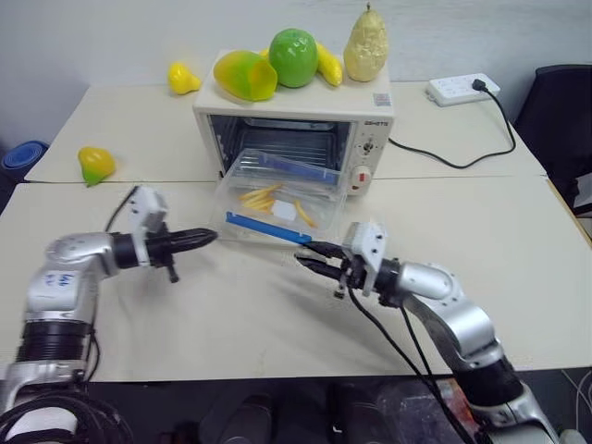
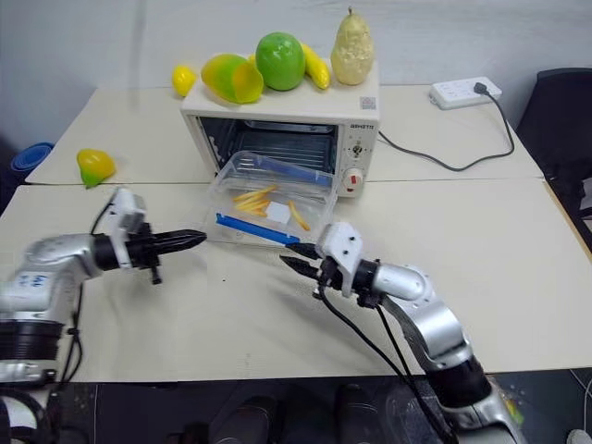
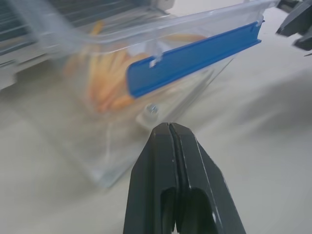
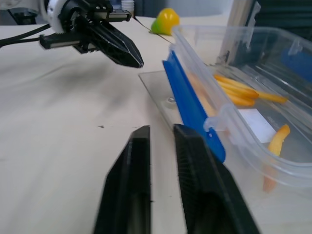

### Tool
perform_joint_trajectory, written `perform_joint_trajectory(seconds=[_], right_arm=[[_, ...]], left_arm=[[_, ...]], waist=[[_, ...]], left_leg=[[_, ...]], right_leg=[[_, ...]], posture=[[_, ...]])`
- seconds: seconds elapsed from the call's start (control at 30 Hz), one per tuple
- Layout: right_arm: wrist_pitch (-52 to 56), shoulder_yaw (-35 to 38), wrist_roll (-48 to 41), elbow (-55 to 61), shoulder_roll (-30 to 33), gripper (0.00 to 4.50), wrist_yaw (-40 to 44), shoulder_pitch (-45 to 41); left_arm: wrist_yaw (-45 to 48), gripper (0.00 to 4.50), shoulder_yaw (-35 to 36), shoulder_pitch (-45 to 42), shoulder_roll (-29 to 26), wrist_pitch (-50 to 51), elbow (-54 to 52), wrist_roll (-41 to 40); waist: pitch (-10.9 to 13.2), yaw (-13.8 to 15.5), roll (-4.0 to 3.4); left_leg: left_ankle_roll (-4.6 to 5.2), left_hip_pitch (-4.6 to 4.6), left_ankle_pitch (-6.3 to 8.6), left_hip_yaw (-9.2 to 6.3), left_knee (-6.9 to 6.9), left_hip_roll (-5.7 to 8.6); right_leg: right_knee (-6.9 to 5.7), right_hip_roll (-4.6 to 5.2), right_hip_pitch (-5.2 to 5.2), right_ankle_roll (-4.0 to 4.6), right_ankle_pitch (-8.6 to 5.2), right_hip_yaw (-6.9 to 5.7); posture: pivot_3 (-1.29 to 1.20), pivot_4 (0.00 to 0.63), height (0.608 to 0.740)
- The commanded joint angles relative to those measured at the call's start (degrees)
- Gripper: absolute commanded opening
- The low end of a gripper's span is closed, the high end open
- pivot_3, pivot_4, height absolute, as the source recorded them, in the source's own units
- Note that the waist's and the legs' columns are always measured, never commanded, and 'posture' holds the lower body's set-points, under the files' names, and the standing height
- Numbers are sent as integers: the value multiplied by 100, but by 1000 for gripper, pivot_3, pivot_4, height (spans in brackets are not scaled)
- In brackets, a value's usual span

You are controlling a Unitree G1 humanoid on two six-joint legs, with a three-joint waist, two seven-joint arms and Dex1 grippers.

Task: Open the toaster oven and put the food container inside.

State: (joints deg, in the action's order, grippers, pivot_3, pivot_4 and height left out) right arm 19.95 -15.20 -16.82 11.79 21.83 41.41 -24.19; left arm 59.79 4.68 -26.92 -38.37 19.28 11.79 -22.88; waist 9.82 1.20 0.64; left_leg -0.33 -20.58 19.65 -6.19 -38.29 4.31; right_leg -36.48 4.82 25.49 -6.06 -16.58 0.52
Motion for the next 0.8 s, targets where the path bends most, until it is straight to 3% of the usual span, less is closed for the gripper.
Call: perform_joint_trajectory(seconds=[0.03, 0.23, 0.47, 0.8], right_arm=[[-246, 168, 401, -661, -143, 36, -316, -559], [-918, 305, 696, -1835, -313, 36, -282, -1303], [-1558, 573, 847, -3358, -963, 36, -730, -2031], [-1993, 799, 947, -4324, -1293, 36, -821, -2570]], left_arm=[[-680, 0, -62, -377, 427, -383, 123, 342], [-1358, 0, 13, -797, 1024, -833, 709, 589], [-1968, 0, 106, -1266, 1392, -1422, 1436, 794], [-2619, 0, 283, -1949, 1473, -1864, 2592, 996]], waist=[[0, -22, 0], [0, -175, 0], [-1, -305, 0], [-1, -330, 0]], left_leg=[[0, 0, 0, 2, 0, -1], [-2, 2, -1, 5, 5, -6], [-3, 2, -1, 4, 8, -10], [-4, 2, -2, 3, 7, -7]], right_leg=[[-2, -3, 2, 0, 0, -3], [-13, -9, 7, 0, 0, -4], [-17, -11, 8, 0, 0, -6], [-19, -9, 10, 0, 0, -8]], posture=[[0, 150, 740], [0, 150, 740], [0, 150, 740], [0, 150, 740]])
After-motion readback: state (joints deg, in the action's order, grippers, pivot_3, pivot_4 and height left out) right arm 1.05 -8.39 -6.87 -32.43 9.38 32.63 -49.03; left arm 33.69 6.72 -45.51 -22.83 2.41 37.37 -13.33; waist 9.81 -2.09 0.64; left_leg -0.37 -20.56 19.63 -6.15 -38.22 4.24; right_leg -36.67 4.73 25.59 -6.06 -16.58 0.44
